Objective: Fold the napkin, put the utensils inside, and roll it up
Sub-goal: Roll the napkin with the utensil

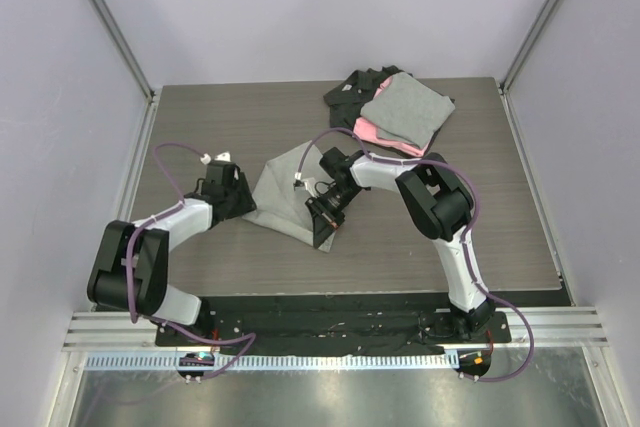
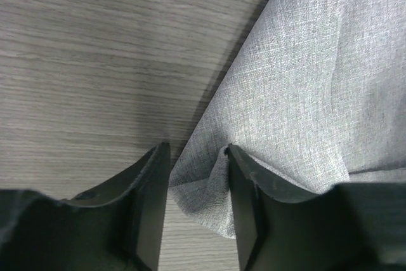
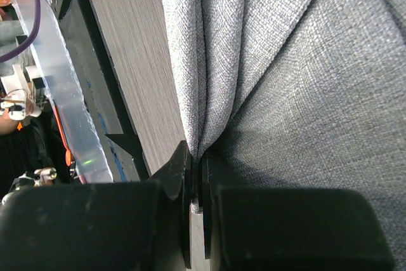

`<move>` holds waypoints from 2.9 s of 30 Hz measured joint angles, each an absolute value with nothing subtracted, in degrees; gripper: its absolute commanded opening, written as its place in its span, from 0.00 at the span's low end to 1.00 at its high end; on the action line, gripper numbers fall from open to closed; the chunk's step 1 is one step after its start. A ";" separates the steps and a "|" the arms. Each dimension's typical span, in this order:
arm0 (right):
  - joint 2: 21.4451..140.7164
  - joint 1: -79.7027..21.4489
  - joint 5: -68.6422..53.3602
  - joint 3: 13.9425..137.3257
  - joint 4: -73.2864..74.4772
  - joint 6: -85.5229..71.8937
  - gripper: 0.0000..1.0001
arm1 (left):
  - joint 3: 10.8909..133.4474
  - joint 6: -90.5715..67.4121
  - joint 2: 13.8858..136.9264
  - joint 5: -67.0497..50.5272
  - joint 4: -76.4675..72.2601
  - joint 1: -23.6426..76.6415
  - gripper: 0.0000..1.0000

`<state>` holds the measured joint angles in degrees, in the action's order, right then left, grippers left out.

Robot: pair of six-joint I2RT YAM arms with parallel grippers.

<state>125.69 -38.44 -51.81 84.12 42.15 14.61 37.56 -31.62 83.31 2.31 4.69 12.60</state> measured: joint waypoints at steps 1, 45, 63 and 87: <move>125.75 -38.39 -51.99 84.12 42.17 14.57 0.01 | 37.58 -31.62 83.53 2.26 4.62 12.60 0.37; 113.67 -46.74 -30.28 85.34 44.66 4.34 0.43 | 41.45 -31.03 88.73 -1.58 4.16 12.34 0.00; 117.99 -43.00 -25.19 85.25 45.04 4.89 0.42 | 41.45 -30.96 88.73 -1.61 4.19 12.34 0.00; 102.56 -60.99 8.97 77.06 19.49 11.51 0.57 | 44.71 -32.27 89.41 -1.98 11.75 12.34 0.00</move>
